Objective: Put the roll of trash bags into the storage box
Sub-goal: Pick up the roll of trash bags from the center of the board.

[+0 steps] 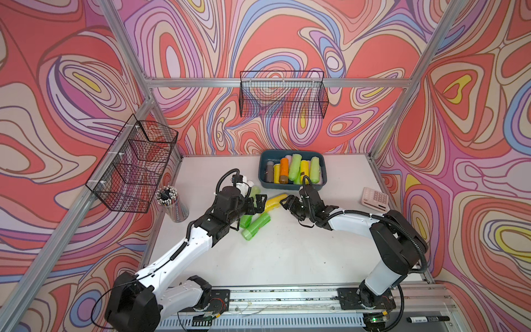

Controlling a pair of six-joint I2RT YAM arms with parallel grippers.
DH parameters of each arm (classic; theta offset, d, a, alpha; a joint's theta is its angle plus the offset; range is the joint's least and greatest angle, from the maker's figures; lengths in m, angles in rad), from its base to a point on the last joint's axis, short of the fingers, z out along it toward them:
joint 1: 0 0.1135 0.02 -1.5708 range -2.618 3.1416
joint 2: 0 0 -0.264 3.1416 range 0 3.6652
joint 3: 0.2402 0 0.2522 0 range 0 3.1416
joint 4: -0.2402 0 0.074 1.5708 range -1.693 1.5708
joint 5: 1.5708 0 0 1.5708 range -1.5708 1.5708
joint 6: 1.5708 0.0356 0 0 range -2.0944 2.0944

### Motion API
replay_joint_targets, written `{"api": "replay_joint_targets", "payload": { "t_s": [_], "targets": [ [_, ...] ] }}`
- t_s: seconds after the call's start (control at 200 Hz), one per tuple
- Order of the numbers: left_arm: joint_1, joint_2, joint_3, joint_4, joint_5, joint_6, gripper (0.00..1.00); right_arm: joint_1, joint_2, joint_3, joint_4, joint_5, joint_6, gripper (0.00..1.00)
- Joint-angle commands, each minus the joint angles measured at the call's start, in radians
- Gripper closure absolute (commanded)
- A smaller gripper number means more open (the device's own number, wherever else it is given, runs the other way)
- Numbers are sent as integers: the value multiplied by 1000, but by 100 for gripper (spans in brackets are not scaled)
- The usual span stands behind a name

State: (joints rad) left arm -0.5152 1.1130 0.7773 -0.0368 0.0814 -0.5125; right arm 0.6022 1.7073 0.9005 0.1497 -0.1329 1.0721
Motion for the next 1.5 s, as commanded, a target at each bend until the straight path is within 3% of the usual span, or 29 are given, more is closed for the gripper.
{"api": "replay_joint_targets", "payload": {
  "t_s": [0.0, 0.591, 1.497],
  "targets": [
    [7, -25, -23, -31, 19, -19, 0, 14, 37, 41, 30, 24, 34, 27],
    [7, -116, -37, -63, 21, -14, 0, 46, 132, 139, 8, 61, 41, 28],
    [6, -109, -18, -101, 1, -8, 0, 53, 210, 217, -34, 129, 72, 28]
  ]
}}
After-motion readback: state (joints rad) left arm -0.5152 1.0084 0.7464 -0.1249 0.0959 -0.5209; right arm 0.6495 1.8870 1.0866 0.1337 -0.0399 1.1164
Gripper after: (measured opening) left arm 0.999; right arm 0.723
